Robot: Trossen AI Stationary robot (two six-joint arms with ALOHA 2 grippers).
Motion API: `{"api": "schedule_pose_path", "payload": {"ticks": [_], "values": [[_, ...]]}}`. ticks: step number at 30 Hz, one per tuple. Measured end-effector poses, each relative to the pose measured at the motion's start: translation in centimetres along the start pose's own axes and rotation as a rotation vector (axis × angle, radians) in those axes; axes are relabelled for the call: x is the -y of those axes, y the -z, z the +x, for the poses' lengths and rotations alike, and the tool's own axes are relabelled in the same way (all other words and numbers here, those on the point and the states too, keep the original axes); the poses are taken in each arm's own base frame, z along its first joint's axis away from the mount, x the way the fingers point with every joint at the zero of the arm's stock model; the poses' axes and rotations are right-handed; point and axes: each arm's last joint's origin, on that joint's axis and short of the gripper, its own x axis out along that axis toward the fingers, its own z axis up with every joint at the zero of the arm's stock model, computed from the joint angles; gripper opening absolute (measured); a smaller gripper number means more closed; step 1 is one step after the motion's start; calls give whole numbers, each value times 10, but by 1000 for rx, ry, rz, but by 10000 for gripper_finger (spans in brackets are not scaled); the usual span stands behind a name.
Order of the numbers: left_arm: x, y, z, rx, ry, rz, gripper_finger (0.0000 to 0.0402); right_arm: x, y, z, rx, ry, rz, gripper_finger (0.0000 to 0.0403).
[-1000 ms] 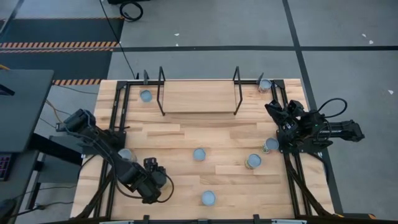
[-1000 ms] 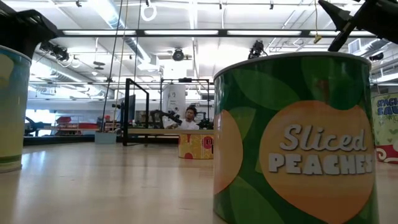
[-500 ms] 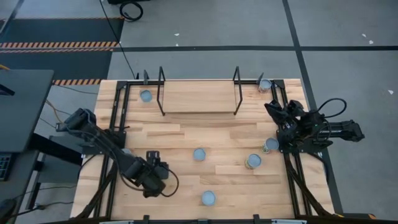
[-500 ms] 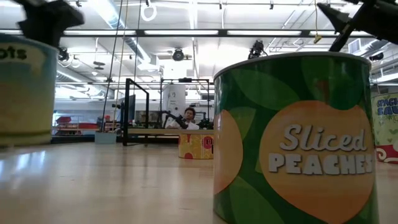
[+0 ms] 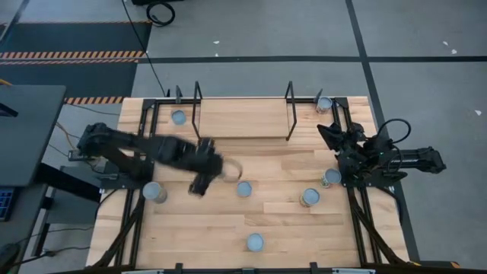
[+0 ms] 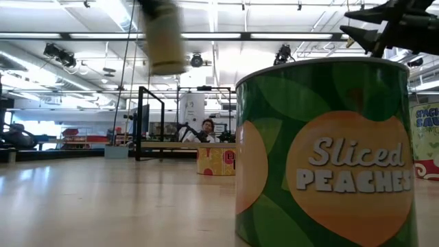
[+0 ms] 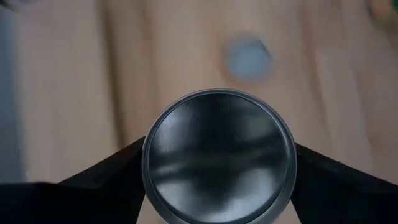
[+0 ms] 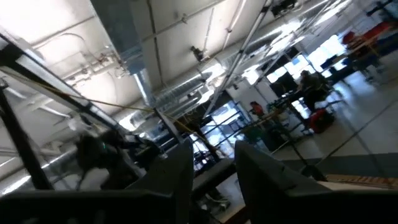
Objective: Pick and place cans onto a shelf
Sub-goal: Put the light orange can on the shelf
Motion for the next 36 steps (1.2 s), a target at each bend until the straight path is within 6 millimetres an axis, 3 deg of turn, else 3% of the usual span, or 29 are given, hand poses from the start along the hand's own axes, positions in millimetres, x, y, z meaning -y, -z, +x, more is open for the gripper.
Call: {"api": "schedule_pose_path", "payload": {"ticks": [4, 8, 16, 25, 36], "values": [[-61, -24, 3, 49, -14, -65, 316, 3, 0, 0, 32, 103, -38, 126], [-111, -37, 21, 26, -20, -66, 316, 5, 1, 0, 37, 146, -51, 126], [-178, -37, 73, -14, 58, 5, 316, 7, 4, -1, 4, 154, -21, 126], [-216, 1, 126, -156, 116, -51, 320, -1, -6, 4, 23, 144, -19, 126], [-209, 28, 152, -285, 192, -75, 321, -34, -48, 41, 60, 208, -232, 126]]}}
